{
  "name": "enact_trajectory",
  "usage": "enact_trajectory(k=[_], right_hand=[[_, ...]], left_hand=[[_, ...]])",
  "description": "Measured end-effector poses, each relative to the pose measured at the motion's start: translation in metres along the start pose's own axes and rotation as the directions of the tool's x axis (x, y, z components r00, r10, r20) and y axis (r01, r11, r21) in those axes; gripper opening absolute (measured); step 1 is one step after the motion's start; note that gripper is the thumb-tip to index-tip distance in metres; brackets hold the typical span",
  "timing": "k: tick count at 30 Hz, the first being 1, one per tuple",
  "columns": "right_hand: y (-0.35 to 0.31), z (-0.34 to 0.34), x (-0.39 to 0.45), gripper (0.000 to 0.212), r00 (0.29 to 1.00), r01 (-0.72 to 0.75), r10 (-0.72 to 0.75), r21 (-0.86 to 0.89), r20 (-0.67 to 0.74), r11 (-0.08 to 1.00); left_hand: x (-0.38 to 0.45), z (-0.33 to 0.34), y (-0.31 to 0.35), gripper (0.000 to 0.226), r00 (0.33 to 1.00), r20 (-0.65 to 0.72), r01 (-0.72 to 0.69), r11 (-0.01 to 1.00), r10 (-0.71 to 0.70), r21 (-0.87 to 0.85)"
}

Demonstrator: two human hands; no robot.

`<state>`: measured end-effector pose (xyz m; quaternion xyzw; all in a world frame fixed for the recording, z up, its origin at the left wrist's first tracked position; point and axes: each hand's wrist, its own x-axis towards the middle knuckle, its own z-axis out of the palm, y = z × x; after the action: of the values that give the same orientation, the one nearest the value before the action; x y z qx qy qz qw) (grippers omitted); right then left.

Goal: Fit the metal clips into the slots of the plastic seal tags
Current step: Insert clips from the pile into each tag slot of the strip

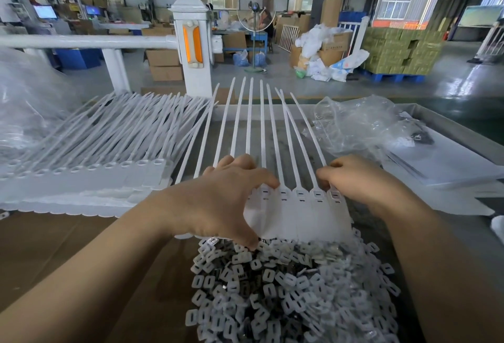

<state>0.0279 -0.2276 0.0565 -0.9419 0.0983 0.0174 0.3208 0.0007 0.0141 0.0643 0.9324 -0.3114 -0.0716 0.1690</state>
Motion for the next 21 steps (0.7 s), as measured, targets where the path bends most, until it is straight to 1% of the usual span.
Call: enact_trajectory(k=[3,6,9,11,17,21], right_hand=[[0.000,0.000,0.002,0.029,1.000,0.019,-0.018,0.096,-0.012,0.995],[0.001,0.000,0.003,0.028,0.999,0.026,-0.030,0.165,0.021,0.986],[0.001,0.002,0.002,0.012,0.997,0.001,-0.017,0.211,0.072,0.978],[0.002,0.004,0.002,0.006,0.995,-0.007,-0.015,0.212,0.099,0.977],[0.004,0.013,0.006,0.010,0.992,-0.007,-0.016,0.190,0.123,0.982],[0.006,0.018,0.008,0.009,0.995,-0.013,-0.010,0.228,0.099,0.973]], left_hand=[[0.006,0.004,-0.007,0.090,0.996,-0.087,-0.027,0.999,0.030,0.034],[0.013,0.008,-0.018,0.093,0.990,-0.138,-0.020,0.997,0.031,0.080],[0.018,0.014,-0.027,0.094,0.988,-0.151,0.002,0.995,0.013,0.096],[0.022,0.018,-0.031,0.094,0.988,-0.153,0.004,0.997,0.008,0.077],[0.032,0.025,-0.041,0.091,0.993,-0.117,0.023,0.999,-0.027,-0.032],[0.033,0.027,-0.044,0.084,0.993,-0.108,0.031,0.994,-0.042,-0.102]])
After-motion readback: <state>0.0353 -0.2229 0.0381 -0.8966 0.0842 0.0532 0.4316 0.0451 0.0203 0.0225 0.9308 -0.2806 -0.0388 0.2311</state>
